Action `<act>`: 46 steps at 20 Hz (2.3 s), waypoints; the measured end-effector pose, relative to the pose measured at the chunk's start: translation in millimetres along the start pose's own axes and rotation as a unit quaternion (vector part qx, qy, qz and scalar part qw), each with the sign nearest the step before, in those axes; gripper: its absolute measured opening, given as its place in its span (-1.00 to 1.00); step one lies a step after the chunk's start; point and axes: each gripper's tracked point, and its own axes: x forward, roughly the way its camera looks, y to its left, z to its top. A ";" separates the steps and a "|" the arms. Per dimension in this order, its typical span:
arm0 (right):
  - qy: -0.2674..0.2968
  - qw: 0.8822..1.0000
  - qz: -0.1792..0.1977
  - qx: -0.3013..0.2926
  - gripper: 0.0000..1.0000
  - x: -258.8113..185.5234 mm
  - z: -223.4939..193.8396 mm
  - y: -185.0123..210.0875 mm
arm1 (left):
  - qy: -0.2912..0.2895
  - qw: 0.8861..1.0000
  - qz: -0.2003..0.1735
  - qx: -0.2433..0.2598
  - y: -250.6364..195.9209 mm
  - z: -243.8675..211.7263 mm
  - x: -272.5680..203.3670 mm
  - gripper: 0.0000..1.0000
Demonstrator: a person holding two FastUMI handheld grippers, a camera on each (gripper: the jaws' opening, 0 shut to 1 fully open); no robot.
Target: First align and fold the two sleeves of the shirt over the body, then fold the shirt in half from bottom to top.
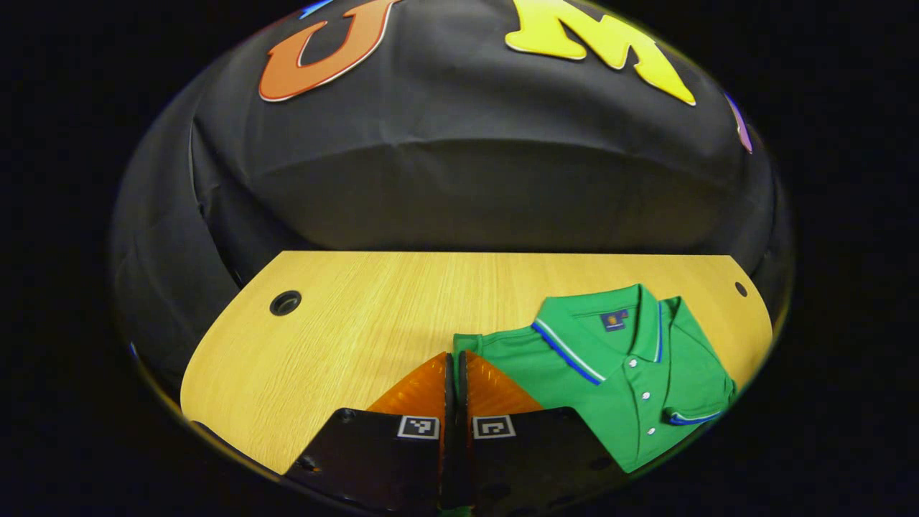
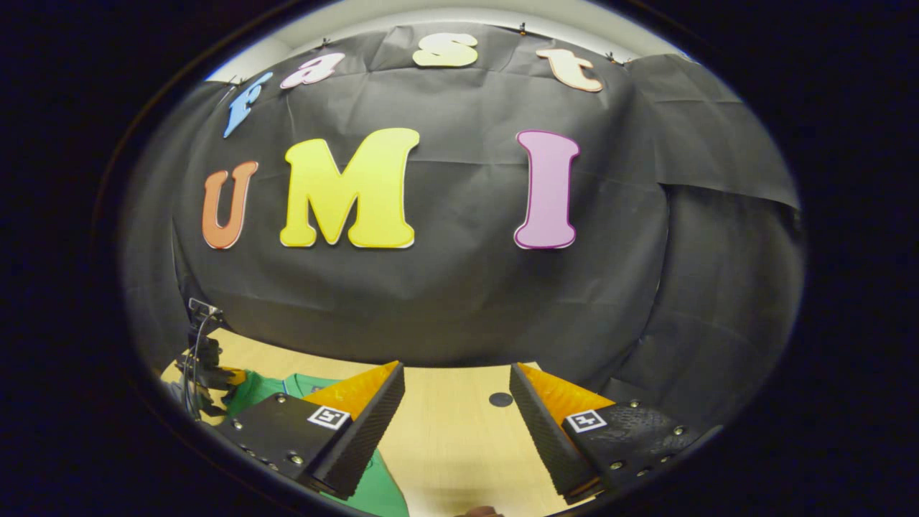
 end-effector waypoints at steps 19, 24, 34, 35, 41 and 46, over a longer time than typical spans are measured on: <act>-0.001 1.000 -0.006 0.017 0.86 -15.7 -4.2 -2.3 | -0.013 0.997 -0.070 0.036 -93.9 -11.0 -55.0 -0.94; 0.004 1.000 -0.007 0.027 0.87 -17.7 -11.4 -5.2 | -0.010 0.995 -0.080 0.051 -108.7 -16.6 -60.6 -0.94; 0.011 0.999 -0.002 0.040 0.92 -30.1 -23.8 -8.0 | 0.025 0.994 -0.067 0.087 -104.4 -42.1 -79.1 0.93; 0.013 0.999 -0.001 0.043 0.86 -34.0 -28.1 -6.3 | 0.017 0.994 -0.066 0.089 -100.7 -38.8 -86.6 0.93; 0.034 0.998 0.017 0.044 0.87 -77.2 -63.0 17.0 | -0.022 0.995 -0.053 0.077 -69.5 -30.6 -167.9 0.94; 0.042 0.998 0.037 0.041 0.87 -129.9 -82.2 37.9 | -0.029 0.996 -0.039 0.080 -41.7 -66.1 -245.6 0.93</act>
